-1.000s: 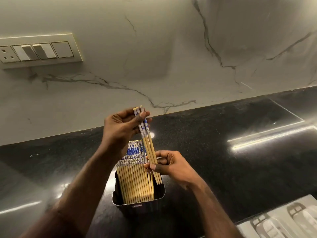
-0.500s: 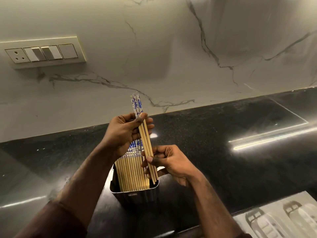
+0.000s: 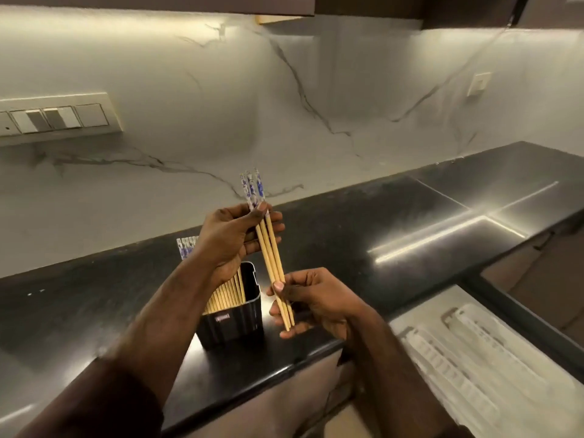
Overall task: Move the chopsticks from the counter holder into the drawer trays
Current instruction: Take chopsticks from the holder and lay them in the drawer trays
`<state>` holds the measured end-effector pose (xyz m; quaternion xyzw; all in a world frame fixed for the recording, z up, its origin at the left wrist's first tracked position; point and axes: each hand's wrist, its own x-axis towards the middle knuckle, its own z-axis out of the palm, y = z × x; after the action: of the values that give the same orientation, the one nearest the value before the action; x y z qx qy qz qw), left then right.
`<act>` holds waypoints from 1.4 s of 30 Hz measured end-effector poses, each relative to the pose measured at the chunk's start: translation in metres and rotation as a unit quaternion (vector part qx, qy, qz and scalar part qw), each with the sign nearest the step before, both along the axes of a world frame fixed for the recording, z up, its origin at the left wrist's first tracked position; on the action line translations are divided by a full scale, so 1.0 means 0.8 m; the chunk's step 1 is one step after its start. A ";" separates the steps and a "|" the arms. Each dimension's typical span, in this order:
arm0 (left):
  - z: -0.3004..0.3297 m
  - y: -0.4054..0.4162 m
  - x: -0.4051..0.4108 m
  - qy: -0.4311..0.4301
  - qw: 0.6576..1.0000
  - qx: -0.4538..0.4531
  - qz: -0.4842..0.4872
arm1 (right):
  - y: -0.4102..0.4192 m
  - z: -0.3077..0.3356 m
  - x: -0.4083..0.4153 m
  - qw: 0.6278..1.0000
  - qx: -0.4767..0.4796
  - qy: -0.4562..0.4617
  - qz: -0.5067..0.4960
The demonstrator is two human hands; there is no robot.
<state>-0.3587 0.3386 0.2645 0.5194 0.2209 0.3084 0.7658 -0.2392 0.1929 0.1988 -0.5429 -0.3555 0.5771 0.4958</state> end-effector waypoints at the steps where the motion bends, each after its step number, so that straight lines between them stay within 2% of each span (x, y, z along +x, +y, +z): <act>1: -0.002 -0.013 0.001 0.005 1.000 -0.001 -0.005 | -0.015 -0.001 -0.001 1.000 -0.007 -0.009 -0.015; 12: -0.039 -0.176 0.066 0.064 0.989 -0.031 -0.129 | -0.222 0.000 0.021 0.982 -0.098 -0.045 -0.153; 20: -0.064 -0.307 0.172 0.078 0.985 -0.055 -0.147 | -0.359 -0.010 0.102 0.967 -0.138 -0.048 -0.207; 28: -0.101 -0.457 0.293 0.101 0.984 -0.089 -0.115 | -0.502 -0.027 0.227 0.965 -0.187 -0.045 -0.177; 34: -0.126 -0.507 0.348 0.114 0.980 -0.134 -0.098 | -0.554 -0.034 0.287 0.964 -0.206 -0.032 -0.166; 42: -0.169 -0.498 0.399 0.118 0.975 -0.182 -0.053 | -0.549 -0.066 0.343 0.960 -0.224 0.002 -0.170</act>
<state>-0.0392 -0.0601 0.1290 0.4145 0.3342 0.1588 0.8314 0.0355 -0.2466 0.1462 -0.6912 -0.1183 0.5507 0.4528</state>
